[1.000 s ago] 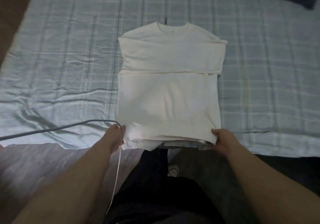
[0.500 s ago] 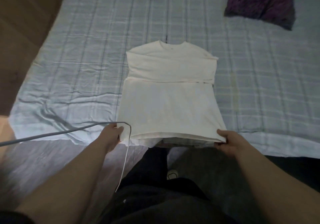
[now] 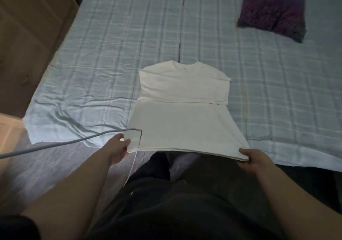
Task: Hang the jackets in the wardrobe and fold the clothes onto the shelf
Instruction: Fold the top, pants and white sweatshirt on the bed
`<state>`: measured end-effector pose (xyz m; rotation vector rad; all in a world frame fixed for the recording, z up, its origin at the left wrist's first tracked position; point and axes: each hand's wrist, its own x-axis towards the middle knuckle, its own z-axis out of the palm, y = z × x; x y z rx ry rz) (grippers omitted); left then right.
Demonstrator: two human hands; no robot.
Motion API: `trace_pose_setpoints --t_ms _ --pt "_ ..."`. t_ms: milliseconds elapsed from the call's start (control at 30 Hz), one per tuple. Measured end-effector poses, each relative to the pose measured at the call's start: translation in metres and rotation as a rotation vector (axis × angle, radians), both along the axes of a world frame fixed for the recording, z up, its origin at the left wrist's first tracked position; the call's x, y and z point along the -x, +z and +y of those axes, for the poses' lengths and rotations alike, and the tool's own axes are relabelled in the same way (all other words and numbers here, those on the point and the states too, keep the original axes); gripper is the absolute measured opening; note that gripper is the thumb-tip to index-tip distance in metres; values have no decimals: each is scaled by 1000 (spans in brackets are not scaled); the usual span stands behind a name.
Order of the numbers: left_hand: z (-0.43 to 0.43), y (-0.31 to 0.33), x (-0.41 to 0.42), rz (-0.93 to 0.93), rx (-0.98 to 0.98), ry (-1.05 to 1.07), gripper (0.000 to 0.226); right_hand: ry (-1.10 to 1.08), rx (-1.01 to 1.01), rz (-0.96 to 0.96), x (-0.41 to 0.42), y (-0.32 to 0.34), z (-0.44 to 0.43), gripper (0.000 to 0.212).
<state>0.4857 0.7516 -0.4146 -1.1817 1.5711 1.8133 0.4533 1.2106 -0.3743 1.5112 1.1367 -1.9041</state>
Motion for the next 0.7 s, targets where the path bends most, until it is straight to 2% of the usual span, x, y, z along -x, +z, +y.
trace_pose_setpoints --t_ms 100,200,267,367,500,633,700 --pt "-4 11 27 40 -39 62 34 -47 -2 66 28 15 -8 48" --pt "-16 24 67 102 -95 119 50 -98 -33 156 68 25 -12 60" --pt "-23 30 97 140 -98 71 39 -108 -44 201 97 34 -14 58" --pt "-27 37 146 174 -115 63 19 -68 -61 235 143 45 -23 42" --pt "-31 40 218 177 -142 111 14 -90 -98 238 206 42 -33 33" --pt "-33 35 285 174 -193 128 11 -132 -129 237 271 28 -39 42" --pt "-29 27 316 133 -221 178 8 -136 -145 232 299 17 -39 34"
